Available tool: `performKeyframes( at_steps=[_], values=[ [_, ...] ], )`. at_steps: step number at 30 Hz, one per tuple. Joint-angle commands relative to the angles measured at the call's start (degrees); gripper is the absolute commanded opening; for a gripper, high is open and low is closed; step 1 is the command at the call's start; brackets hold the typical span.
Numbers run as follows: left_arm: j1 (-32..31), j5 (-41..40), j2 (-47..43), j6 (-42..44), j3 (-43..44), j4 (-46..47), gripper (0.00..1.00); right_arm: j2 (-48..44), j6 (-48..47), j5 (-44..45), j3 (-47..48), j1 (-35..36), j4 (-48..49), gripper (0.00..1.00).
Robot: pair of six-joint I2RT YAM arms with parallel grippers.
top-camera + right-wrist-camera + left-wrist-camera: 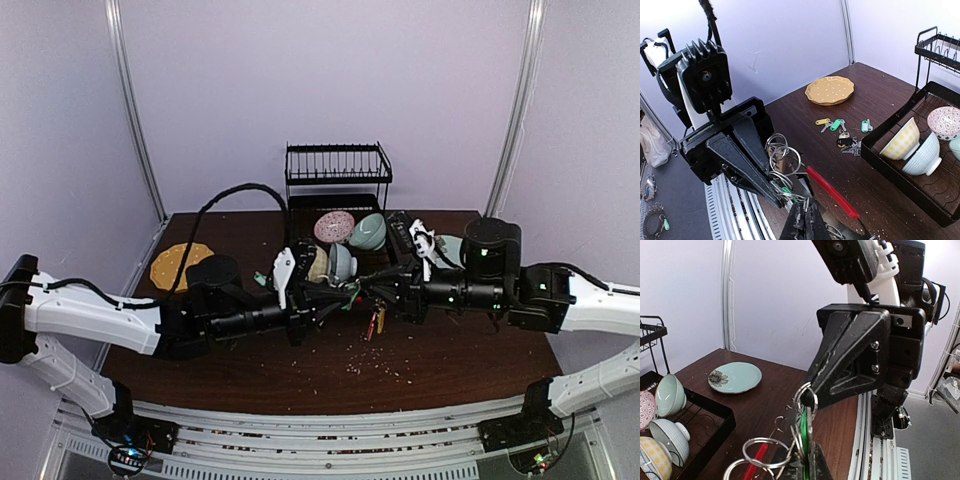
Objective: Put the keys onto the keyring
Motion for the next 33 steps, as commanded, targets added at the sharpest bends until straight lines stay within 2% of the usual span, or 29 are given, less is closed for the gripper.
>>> performKeyframes(
  at_steps=[1, 10, 14, 18, 24, 29, 33],
  values=[
    [0.47, -1.06, -2.37, 2.52, -0.91, 0.44, 0.0, -3.08, -1.97, -5.22, -1.03, -0.23, 4.81, 0.0],
    [0.51, 1.78, -2.25, 4.55, -0.41, 0.64, 0.0, -3.19, -2.48, -12.84, -1.37, -0.21, 7.68, 0.0],
    [0.51, 2.27, -2.91, 5.82, -0.81, 0.76, 0.0, -3.06, -3.35, -8.14, -0.81, -0.2, 5.27, 0.0],
    [0.51, 1.95, -2.89, 5.95, -0.59, 0.69, 0.0, -2.23, -3.09, -7.61, -0.31, -0.18, 4.32, 0.0],
    [0.5, -4.31, -3.87, 5.17, -1.11, -1.04, 0.29, -1.34, -1.74, 3.29, 2.27, -0.11, 0.41, 0.0],
    [-0.39, -4.27, -4.81, 8.11, -1.19, -2.16, 0.33, -0.46, 0.71, 6.16, 3.61, 0.11, -0.09, 0.0],
    [-4.54, -4.05, -7.56, 16.39, -1.41, -1.01, 0.31, 0.41, 2.13, 10.11, 4.34, 1.12, -0.78, 0.0]
  ],
)
